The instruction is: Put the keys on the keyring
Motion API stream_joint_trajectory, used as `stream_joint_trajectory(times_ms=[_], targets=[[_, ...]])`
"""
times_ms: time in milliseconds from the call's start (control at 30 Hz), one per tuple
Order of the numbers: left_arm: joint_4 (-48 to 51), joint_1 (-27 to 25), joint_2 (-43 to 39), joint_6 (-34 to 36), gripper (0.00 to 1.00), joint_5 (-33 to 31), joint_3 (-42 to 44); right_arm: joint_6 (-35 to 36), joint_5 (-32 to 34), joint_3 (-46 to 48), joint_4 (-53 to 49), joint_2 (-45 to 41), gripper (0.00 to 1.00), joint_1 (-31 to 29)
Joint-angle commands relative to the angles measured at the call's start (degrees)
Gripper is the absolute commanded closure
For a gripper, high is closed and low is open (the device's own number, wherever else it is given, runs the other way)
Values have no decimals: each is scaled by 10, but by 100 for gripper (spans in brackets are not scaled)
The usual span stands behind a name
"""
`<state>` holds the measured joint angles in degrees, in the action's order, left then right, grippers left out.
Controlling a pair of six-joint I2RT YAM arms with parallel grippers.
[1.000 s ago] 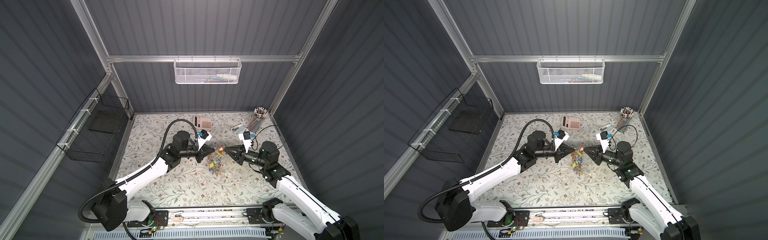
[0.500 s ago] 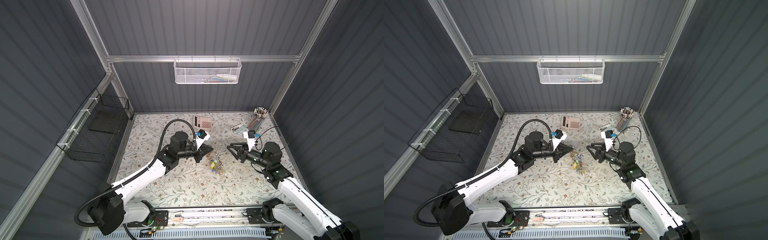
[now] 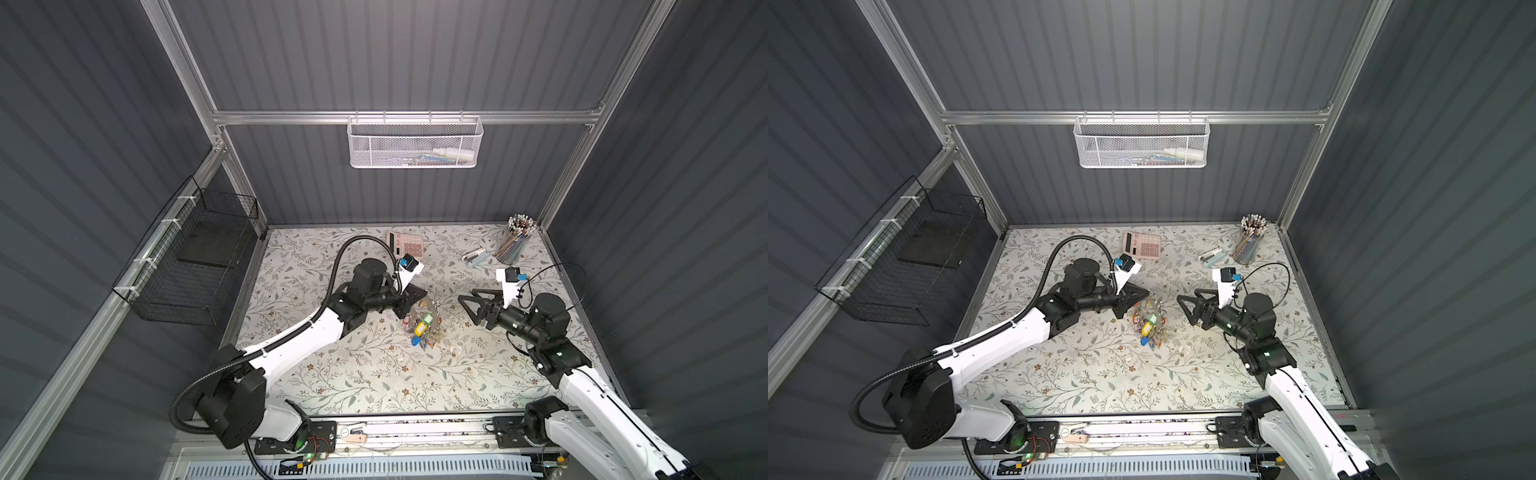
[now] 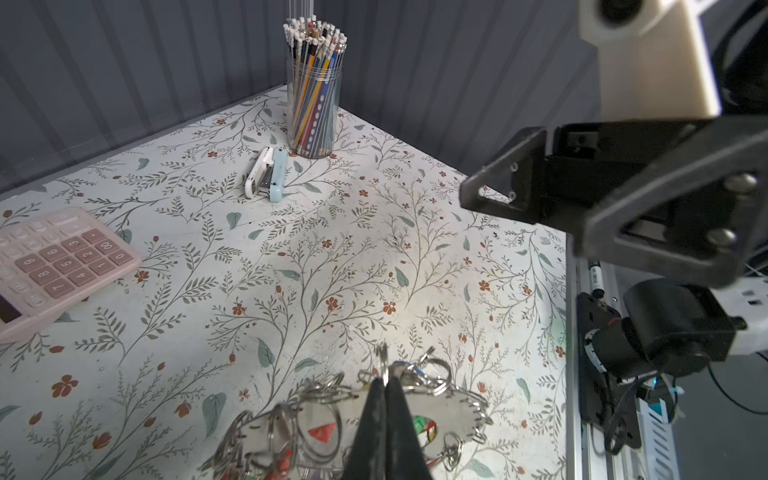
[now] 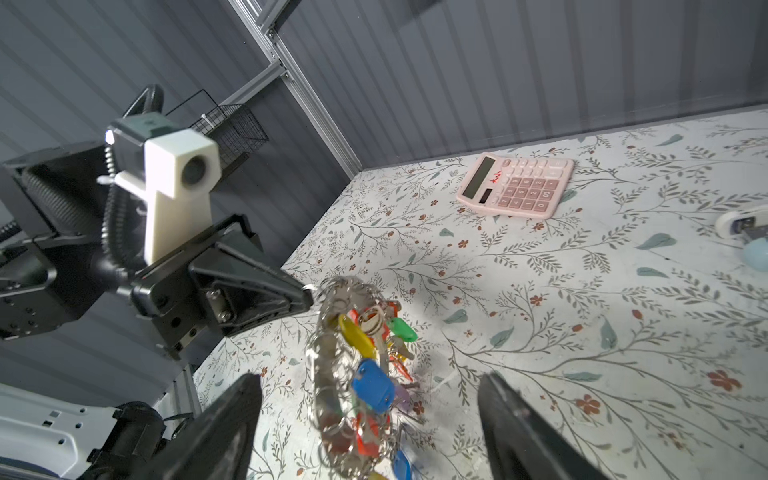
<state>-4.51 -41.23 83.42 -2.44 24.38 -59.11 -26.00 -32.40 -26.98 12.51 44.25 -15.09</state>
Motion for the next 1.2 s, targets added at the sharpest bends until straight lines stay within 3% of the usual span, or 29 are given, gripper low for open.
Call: stream_joint_trajectory(times_ms=[0, 200, 300, 500, 600, 733, 933, 1033, 1100, 1167], targets=[[-27, 0, 37, -23, 100, -8, -77, -6, 8, 5, -9, -9, 14, 4], [-52, 0, 89, -51, 100, -18, -108, -10, 12, 11, -17, -20, 9, 5], [-56, 1, 89, -54, 100, -23, -68, -11, 11, 14, -23, -26, 7, 5], [-126, 12, 29, -87, 97, -34, 98, -11, 19, 15, -33, -28, 4, 6], [-161, 22, -14, -116, 77, -50, 176, -15, 30, 12, -31, -25, 1, 8], [-191, 31, -99, -146, 51, -130, 257, -20, 40, 5, -28, -20, 1, 9], [-142, 44, -191, -149, 36, -188, 268, -16, 65, -14, -38, -22, 1, 14], [-127, 49, -232, -158, 20, -232, 270, -15, 76, -26, -51, -27, 1, 19], [-112, 53, -252, -159, 4, -275, 268, -17, 86, -34, -59, -29, 1, 22], [-105, 59, -266, -161, 0, -332, 271, -12, 102, -45, -75, -30, 1, 24]])
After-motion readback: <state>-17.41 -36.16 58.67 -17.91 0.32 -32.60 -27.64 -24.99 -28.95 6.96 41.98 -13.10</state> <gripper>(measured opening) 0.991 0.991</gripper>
